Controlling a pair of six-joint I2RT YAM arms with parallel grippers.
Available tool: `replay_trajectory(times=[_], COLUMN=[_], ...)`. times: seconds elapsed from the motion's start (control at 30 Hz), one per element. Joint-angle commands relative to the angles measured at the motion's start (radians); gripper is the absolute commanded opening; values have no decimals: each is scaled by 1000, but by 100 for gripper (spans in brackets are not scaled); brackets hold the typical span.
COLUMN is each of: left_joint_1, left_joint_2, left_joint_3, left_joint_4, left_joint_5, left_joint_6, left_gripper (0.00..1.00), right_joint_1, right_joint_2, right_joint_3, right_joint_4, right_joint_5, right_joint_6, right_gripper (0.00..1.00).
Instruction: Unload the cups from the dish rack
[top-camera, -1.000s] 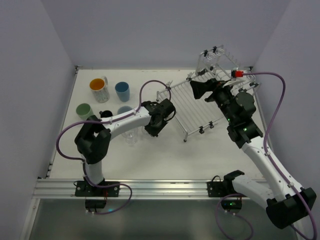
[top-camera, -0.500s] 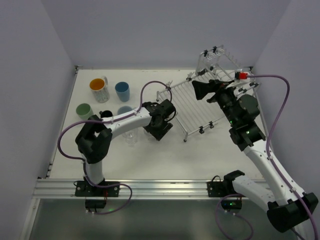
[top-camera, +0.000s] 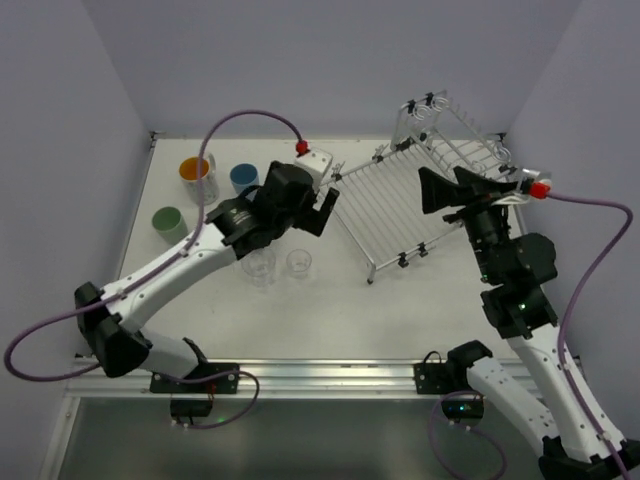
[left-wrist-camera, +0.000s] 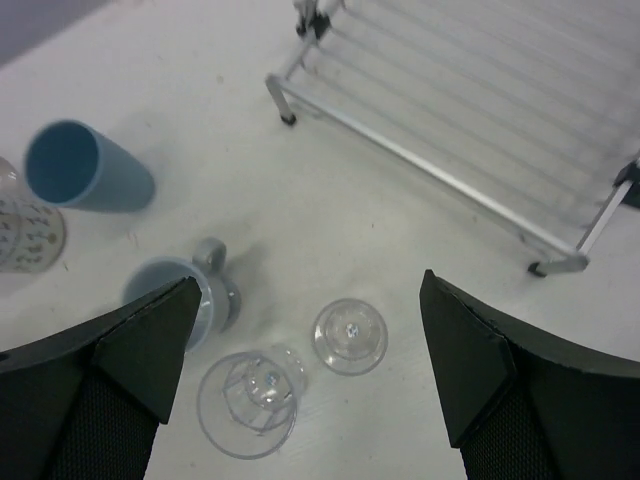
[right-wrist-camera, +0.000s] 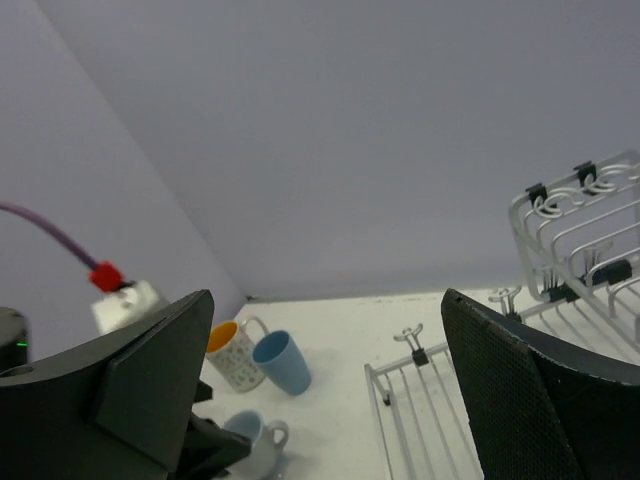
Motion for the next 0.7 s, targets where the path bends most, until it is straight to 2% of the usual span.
replay_trajectory(times=[0.0, 0.13, 0.3, 0.4, 0.67], left_joint_1=[-3, -5, -3, -3, -3], left_joint_2=[-175, -369, -642, -726, -806], left_joint_3=[-1, -127, -295, -366, -472], left_joint_4=[187, 347, 506, 547, 530], left_joint_5=[-121, -142, -176, -215, -277], left_joint_6=[10, 29, 74, 86, 85], left_gripper=[100, 100, 100, 100, 100], right_joint_1=[-4, -6, -6, -4, -6], right_joint_2=[-64, -125, -231, -254, -234], right_joint_3=[-4, -19, -86, -108, -119], right_joint_4=[12, 16, 114, 128, 102], right_joint_5=[123, 181, 140, 138, 147], right_joint_6=[-6, -26, -42, -34, -22], right_gripper=[99, 99, 99, 99, 99])
